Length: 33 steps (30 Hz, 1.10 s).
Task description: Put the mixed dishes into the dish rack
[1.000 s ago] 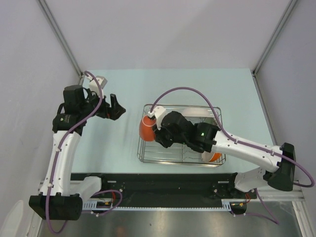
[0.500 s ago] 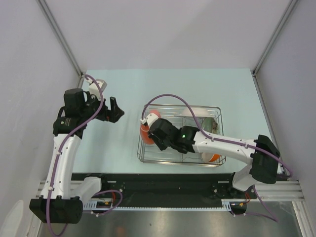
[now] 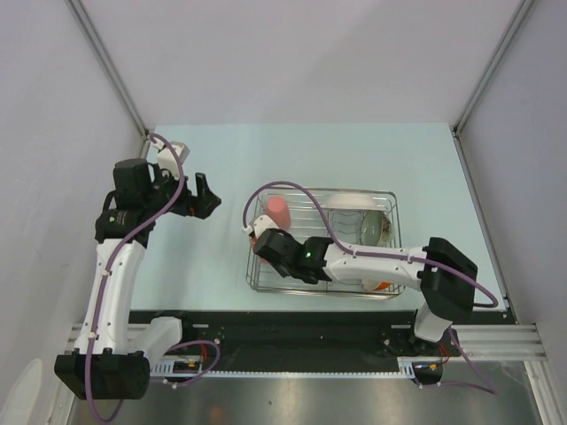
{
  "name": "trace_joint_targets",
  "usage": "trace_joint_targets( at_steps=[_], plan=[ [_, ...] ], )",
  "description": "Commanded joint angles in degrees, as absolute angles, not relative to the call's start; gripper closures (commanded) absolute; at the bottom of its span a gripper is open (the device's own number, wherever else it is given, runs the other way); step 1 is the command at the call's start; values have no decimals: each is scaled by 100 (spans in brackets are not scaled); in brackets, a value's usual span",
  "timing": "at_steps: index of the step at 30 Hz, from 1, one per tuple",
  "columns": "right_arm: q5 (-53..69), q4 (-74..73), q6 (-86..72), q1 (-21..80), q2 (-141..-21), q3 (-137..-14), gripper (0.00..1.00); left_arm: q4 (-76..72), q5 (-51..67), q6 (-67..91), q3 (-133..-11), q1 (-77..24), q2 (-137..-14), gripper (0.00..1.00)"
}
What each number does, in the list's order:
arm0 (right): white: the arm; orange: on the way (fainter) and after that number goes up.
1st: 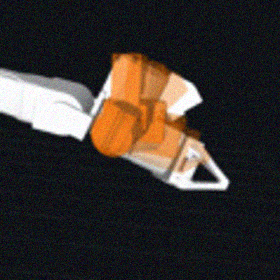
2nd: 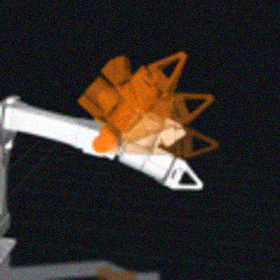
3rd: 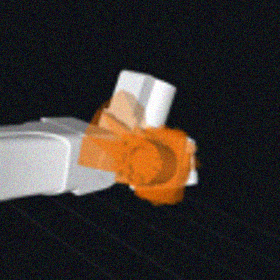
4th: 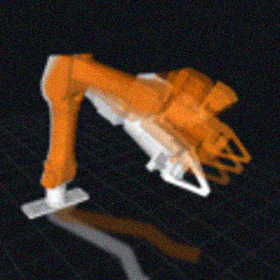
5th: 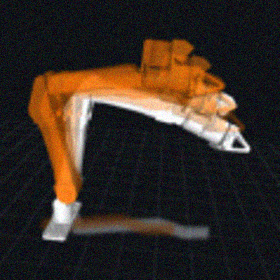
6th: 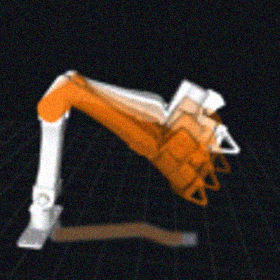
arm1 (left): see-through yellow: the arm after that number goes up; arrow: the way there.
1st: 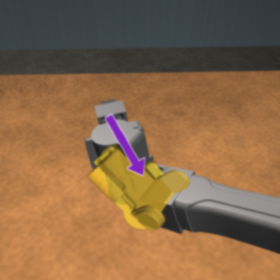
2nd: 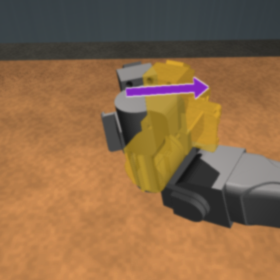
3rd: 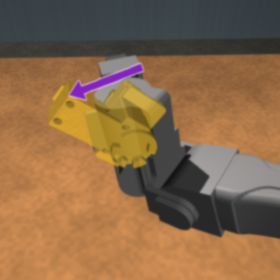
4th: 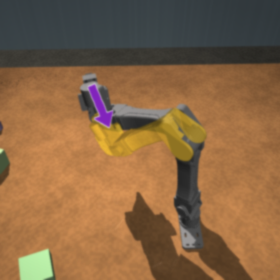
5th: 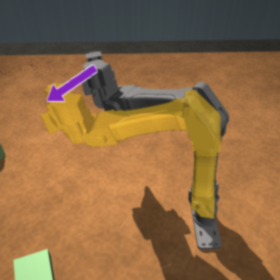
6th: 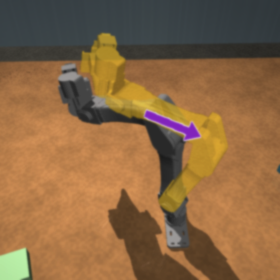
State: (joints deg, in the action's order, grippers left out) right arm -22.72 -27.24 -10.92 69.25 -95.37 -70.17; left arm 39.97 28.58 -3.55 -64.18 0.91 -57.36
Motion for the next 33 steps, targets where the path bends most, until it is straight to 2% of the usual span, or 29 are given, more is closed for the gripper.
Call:
trace_joint_targets(
  at_steps=[1, 8, 28, 29, 30, 33],
  plan=[
    [-3040, -2399, -1380, 6996, -9589, -7154, 100, 3832, 2830, -413, -6390, 149, -5660, 0],
    [-3340, -2654, -1625, 6987, -9799, -7198, 100, 3815, 2830, -396, -6346, 149, -5625, 0],
    [-2769, -2672, -1556, 7075, -10424, -7383, 100, 3797, 2830, -431, -6346, 158, -5599, 0],
    [-2673, -2759, -1582, 7040, -10459, -7383, 98, 3779, 2839, -431, -6354, 158, -5607, 0],
    [-2646, -2812, -1608, 7031, -10485, -7383, 89, 3788, 2830, -431, -6363, 158, -5599, 0],
    [-2610, -3049, -1687, 7040, -10564, -7374, 74, 3797, 2830, -448, -6363, 158, -5607, 0]
  ],
)
